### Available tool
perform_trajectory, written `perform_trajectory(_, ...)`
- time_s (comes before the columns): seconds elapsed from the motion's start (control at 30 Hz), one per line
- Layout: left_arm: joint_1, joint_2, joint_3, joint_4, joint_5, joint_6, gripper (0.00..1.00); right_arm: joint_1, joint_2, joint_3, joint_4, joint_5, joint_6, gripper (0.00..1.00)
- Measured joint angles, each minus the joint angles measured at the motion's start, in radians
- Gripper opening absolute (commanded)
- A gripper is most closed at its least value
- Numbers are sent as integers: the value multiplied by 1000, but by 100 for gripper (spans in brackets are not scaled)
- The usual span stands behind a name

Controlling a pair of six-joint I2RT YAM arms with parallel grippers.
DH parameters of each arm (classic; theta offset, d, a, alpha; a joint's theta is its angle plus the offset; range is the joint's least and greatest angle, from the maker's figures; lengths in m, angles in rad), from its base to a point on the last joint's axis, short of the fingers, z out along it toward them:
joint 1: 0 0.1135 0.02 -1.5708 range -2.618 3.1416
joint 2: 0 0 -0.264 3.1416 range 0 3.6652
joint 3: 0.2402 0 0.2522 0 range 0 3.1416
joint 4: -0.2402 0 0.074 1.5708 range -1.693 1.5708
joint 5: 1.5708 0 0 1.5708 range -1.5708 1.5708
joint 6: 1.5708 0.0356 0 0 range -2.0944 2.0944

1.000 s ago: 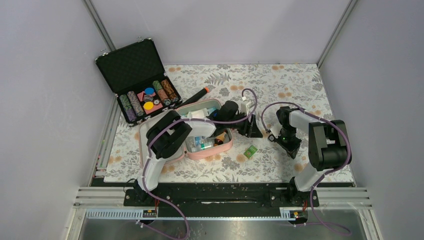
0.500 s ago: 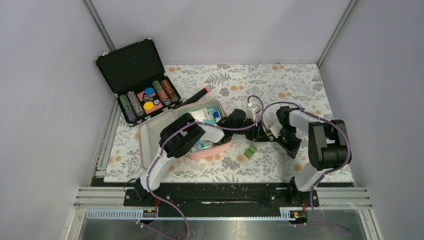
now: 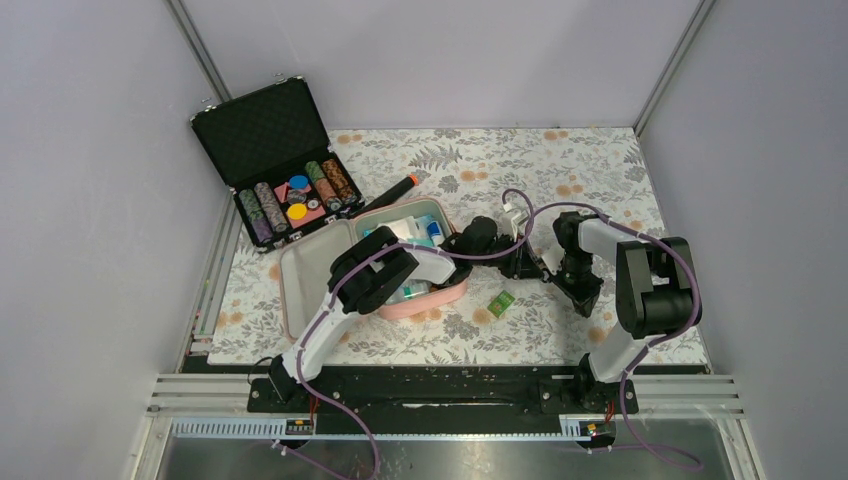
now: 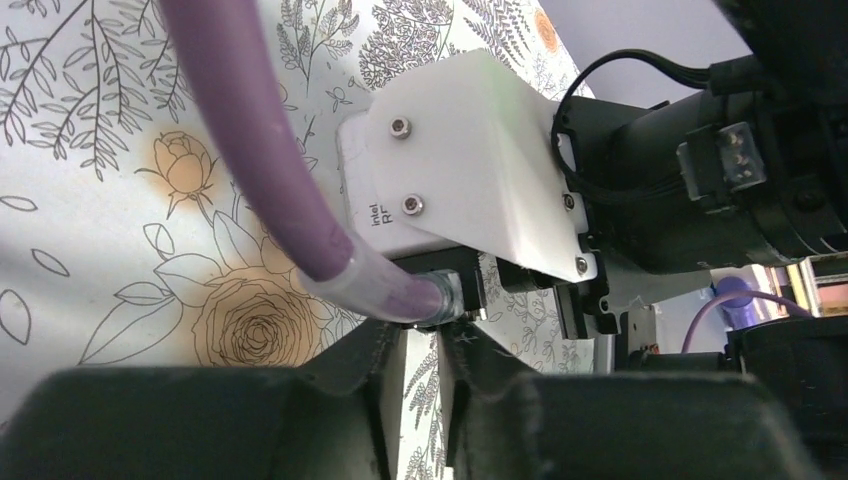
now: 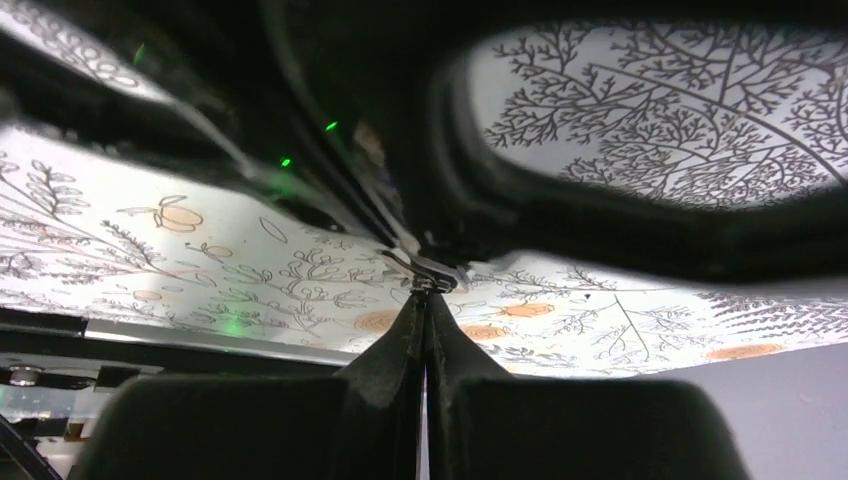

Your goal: Organize the medicine kit

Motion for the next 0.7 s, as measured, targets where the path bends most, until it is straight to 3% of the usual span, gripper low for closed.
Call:
perform_trajectory(0.1,3,5,4,-2,1,-7,1,-2,0,2,-1,-3,0,0)
perform_trajectory(0.27,4,5,4,-2,2,-20,0,-3,0,8,-8,-4,0,0)
perform_trajectory(0.33,4,5,1,5,2,-20,0,-3,0,8,-10,-6,-1,7)
perform_trajectory(0.47,6,-4,-22,53,16,5,0,-27,0,47,-71,-48,-8,41)
perform_trajectory(0.57,8,-29,-62,68,49,48,0,-84,-30,123,-125,-163,-16,52)
perform_trajectory(0.7,17,-73,-121,69,89,119,0,-168,-168,234,-171,-318,-39,58)
